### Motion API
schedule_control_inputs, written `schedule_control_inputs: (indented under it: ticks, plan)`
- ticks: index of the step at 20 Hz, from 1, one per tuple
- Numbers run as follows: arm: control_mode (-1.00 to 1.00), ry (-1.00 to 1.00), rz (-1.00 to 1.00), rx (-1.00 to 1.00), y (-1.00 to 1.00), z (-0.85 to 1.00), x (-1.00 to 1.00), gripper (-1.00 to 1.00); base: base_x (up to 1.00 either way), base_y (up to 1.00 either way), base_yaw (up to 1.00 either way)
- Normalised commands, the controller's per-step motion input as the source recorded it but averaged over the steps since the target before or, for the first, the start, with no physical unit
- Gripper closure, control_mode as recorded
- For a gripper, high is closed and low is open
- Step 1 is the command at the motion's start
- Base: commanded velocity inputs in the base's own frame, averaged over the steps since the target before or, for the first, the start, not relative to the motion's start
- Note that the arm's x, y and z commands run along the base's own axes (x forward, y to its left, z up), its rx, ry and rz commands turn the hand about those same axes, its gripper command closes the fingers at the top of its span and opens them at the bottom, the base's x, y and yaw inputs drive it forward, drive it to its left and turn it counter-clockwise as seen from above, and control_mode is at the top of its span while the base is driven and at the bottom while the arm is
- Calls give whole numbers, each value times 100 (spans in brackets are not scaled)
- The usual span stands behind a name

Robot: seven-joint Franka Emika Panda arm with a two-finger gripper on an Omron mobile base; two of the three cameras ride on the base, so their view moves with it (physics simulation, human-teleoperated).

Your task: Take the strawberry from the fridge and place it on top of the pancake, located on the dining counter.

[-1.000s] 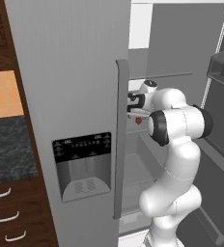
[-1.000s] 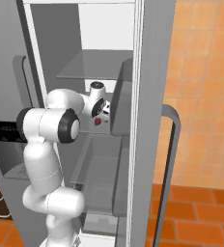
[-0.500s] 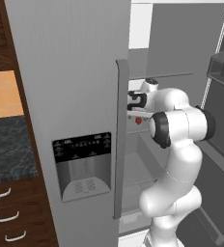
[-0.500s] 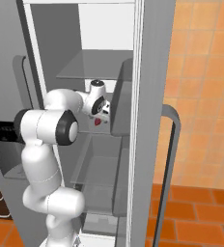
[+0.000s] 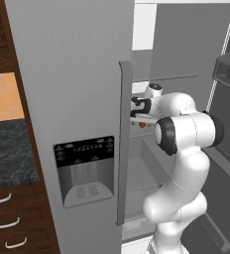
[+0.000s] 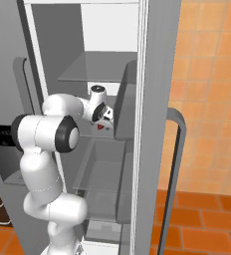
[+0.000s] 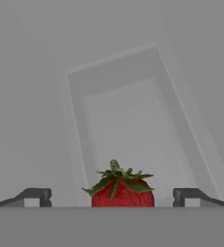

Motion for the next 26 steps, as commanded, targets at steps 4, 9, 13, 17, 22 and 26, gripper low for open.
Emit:
schedule_control_inputs:
  ticks: [4,9,13,17,22,26]
  plan:
    - [-100,2,0,1,1,-15,0,-100,0,0,0]
    - [-100,2,0,1,0,-17,0,100,0,0,0]
    - [-100,0,0,0,0,-9,-17,100,0,0,0]
    - [-100,0,-2,0,0,-1,-51,100,0,0,0]
    - [-100,-6,-3,0,-8,1,-94,100,0,0,0]
    - [-100,-17,0,0,-6,29,-100,100,0,0,0]
